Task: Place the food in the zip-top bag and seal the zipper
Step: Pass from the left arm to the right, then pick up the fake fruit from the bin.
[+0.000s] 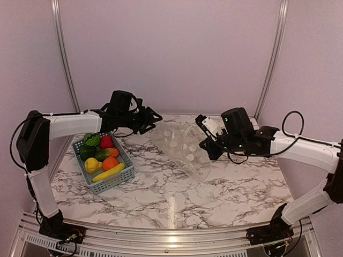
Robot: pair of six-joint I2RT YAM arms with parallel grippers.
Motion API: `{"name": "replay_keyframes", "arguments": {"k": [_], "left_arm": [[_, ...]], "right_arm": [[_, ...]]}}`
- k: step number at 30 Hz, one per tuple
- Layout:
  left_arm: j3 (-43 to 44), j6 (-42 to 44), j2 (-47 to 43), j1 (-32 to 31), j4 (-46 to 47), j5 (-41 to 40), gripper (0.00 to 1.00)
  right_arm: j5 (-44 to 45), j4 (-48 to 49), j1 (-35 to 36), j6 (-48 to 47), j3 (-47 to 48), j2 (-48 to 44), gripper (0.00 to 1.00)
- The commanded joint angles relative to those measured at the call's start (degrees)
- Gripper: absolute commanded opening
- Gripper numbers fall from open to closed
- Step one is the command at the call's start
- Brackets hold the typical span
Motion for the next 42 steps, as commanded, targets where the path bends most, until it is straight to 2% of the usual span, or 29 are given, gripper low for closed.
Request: {"name": "replay_keyframes", "arguments": {"k": [1, 6, 8, 12, 15, 19, 22, 26, 30, 36, 42], "left_arm": [[3.03, 12.57, -7.83, 0.14, -9.94, -8.09, 0.62], [2.27, 21.86, -14.12, 0.14, -25.39, -20.24, 0.65], [1.69, 23.36, -15.84, 0.14, -34.30, -27.12, 0.67], [-2.68, 25.56, -19.59, 0.05, -42.91, -33.94, 0.74], [-6.46, 25.35, -22.32, 0.05, -46.71, -39.52, 0.79], [-8.03, 25.36, -24.05, 0.35, -48.34, -47.03, 0.85], [-5.47, 26.20, -22.57, 1.25, -50.09, -50.51, 0.98], [-0.94, 28.80, -18.61, 3.99, -53.73, -53.55, 0.99], [1.39, 30.65, -14.05, 8.52, -55.37, -52.96, 0.99], [1.18, 33.00, -10.29, 14.03, -50.12, -47.03, 0.99], [2.54, 33.87, -5.77, 16.40, -48.42, -45.72, 0.99]], "right_arm": [[10.21, -9.63, -0.99, 0.19, 9.13, -1.45, 0.00], [20.61, -19.85, -2.88, -0.45, 20.03, 1.96, 0.00], [23.80, -23.02, -3.60, -0.76, 23.60, 3.30, 0.00], [27.77, -26.94, -4.66, -0.34, 28.85, 6.19, 0.00], [26.90, -29.05, -4.74, 1.00, 31.18, 9.30, 0.00], [20.37, -28.19, -4.70, 3.60, 31.03, 13.17, 0.00], [16.21, -26.85, -4.67, 5.59, 31.21, 15.43, 0.00], [12.08, -25.32, -4.60, 6.50, 31.51, 18.04, 0.00], [9.13, -24.26, -4.33, 7.16, 31.75, 19.87, 0.00], [7.62, -24.04, -3.85, 7.26, 32.66, 21.01, 0.00], [6.75, -24.29, -3.88, 7.51, 32.36, 20.82, 0.00]]}}
